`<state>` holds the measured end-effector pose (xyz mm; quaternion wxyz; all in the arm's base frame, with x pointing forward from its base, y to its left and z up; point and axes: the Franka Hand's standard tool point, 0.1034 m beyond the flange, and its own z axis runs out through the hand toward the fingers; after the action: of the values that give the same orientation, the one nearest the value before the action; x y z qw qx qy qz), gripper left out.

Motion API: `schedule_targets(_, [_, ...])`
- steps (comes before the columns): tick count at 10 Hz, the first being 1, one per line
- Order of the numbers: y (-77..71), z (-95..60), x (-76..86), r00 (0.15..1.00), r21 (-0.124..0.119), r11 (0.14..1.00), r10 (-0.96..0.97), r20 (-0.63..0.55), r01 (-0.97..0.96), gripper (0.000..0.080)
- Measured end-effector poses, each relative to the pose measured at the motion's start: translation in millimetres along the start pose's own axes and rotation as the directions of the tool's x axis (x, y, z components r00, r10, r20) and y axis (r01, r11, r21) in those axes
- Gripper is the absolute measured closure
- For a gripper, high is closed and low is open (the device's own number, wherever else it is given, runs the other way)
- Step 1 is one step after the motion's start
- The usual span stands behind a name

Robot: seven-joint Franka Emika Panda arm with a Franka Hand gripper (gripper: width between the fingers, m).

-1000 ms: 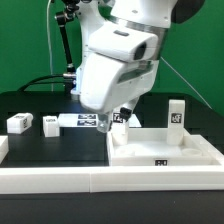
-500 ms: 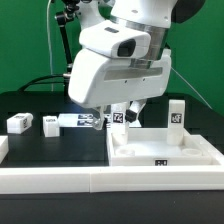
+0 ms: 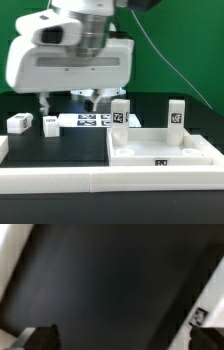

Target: Assemble square table

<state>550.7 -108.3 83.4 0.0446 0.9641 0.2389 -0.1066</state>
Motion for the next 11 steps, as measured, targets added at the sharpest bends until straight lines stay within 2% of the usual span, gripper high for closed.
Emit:
schedule_targets(1, [2.8,9.0,-11.0,1.0,0.01,1.0,0.017,0.006,-0.017,0.0151])
schedule_targets(3, [-1.5,6.1,-4.6,1.0,0.007,1.0,0.006,0.003,-0.006,0.0151])
schedule_targets(6, [-1.3,8.7,-7.2,1.0,0.012,1.0,0.014,0.006,-0.014,0.0151])
schedule_targets(8, [-14.0,26.1,-36.2,0.998,0.057,0.997,0.053,0.042,-0.055,0.0151])
schedule_targets(11, [-30.2,43.9,-71.6,0.996,0.086,0.994,0.059,0.066,-0.065,0.0151])
